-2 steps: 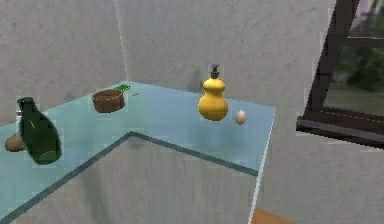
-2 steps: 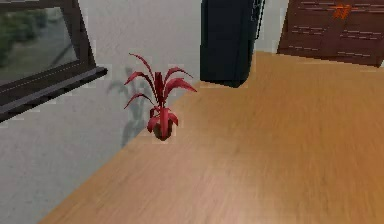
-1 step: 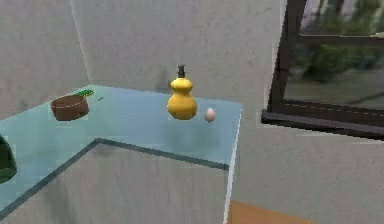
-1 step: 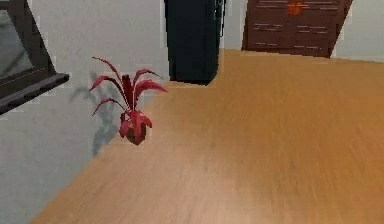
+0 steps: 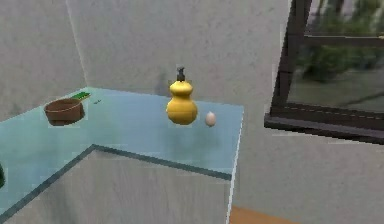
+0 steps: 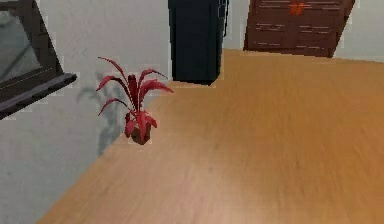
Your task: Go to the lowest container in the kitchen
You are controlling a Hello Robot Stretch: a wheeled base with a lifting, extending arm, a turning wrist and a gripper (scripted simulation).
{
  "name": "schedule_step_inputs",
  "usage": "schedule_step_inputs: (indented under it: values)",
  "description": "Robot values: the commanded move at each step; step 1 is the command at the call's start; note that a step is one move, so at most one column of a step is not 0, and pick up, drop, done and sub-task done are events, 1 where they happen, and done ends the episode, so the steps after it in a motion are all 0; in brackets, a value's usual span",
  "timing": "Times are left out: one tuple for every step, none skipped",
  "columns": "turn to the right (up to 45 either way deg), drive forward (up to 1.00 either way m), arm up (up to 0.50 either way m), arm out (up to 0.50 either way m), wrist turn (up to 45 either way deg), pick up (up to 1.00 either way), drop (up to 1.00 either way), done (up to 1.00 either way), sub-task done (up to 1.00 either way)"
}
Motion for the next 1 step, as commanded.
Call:
schedule_step_inputs:
  values:
    - [-45.0, 0.0, 0.0, 0.0, 0.0, 0.0, 0.0, 0.0, 0.0]
